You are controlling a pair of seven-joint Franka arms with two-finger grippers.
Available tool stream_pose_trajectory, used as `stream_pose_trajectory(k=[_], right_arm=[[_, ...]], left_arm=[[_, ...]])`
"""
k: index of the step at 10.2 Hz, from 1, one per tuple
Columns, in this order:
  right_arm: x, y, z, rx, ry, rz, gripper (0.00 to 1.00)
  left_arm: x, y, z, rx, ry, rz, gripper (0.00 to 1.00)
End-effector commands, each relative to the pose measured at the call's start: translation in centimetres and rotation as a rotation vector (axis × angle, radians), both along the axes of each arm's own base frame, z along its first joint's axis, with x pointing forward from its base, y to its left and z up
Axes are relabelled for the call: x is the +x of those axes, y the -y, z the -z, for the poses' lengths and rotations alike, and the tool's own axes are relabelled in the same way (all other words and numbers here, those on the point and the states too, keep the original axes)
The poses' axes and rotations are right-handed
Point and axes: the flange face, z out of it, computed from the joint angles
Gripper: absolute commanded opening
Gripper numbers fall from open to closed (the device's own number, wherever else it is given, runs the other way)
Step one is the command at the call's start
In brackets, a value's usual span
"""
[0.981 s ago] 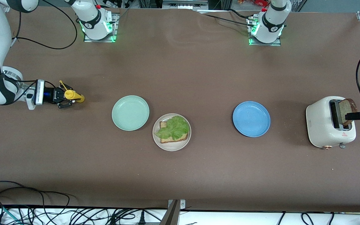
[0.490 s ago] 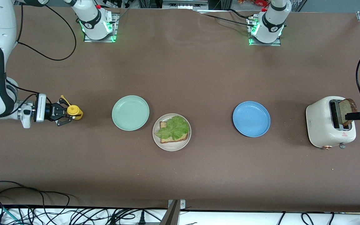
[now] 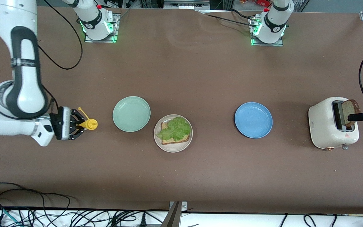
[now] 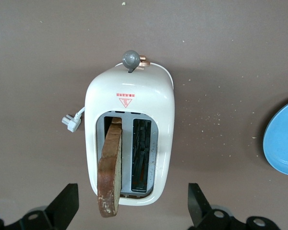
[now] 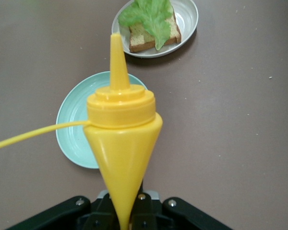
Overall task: Make sandwich on beige plate with both arms
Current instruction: 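Lift the mustard bottle and carry it over the beige plate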
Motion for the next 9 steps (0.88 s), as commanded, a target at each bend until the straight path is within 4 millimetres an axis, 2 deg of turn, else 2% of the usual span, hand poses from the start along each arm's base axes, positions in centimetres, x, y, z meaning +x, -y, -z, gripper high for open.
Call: stream_pose_trajectory(k=[1,2,4,6,9], right_arm=[[0.5,-6.9,-3.3,-0.199,0.029,-0.013,0.00],[0.1,-10.5,-3.9,-0.284,0.055,-0.016,0.00],[-1.9,-18.0,-3.7,-0.480,0.115,-0.022,0.00],[-4.1,-23.2,-2.9,-0.664,0.173,-0.009,0.00],[-7.4,-29.7,-0.8,-0.901,0.307,0.015,0.00]], left_arm=[[-0.2,-0.1,-0.2,-0.026,0.013,0.009,1.00],[-0.2,-0.1,-0.2,-0.027,0.011,0.009,1.00],[-0.2,-0.1,-0.2,-0.027,0.011,0.009,1.00],[-0.2,-0.1,-0.2,-0.026,0.013,0.009,1.00],[-0.2,-0.3,-0.1,-0.026,0.011,0.007,1.00]])
